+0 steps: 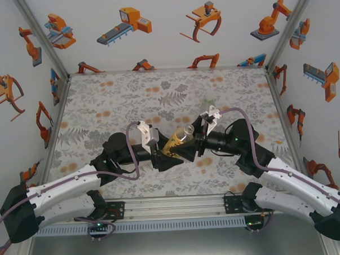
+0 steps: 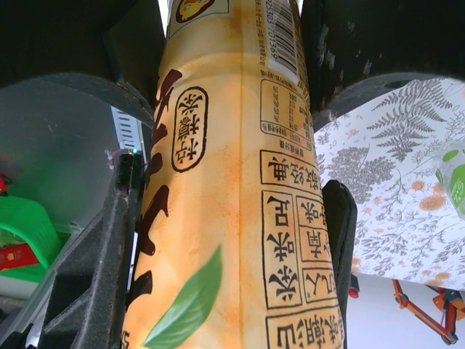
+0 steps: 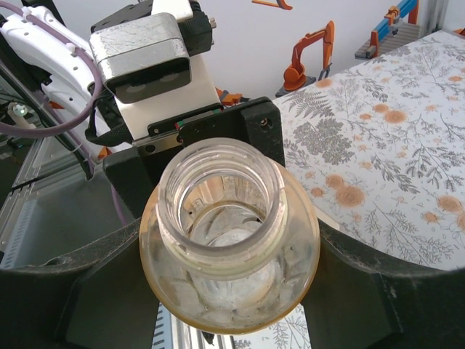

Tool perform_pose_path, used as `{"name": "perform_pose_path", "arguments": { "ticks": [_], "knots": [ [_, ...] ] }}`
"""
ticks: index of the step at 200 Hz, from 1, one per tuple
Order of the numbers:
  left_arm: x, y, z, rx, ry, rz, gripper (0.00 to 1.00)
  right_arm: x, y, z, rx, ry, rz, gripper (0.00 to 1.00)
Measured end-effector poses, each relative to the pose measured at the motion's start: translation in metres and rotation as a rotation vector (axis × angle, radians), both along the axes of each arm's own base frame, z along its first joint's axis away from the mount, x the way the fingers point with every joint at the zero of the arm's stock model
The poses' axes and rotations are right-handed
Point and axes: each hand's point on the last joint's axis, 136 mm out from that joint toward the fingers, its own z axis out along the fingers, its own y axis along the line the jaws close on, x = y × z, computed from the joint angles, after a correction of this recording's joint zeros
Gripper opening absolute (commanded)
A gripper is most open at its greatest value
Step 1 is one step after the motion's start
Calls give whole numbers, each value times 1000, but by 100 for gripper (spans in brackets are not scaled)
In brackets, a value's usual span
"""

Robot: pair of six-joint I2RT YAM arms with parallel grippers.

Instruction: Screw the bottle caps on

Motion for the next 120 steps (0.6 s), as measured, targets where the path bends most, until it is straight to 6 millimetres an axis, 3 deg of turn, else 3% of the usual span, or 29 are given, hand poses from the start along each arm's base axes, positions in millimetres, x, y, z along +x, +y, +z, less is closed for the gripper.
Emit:
{"name": "perform_pose_path", "arguments": {
  "ticks": [15, 32, 120],
  "knots": [
    [0, 1, -1, 7, -1, 6, 20, 1, -1, -2, -6, 6, -10, 69],
    [1, 5, -1, 14, -8, 26, 17, 6, -5, -3, -14, 11, -52, 75],
    [15, 35, -14, 63, -40, 210, 9, 20, -38, -21, -98, 55, -251, 74]
  ]
}}
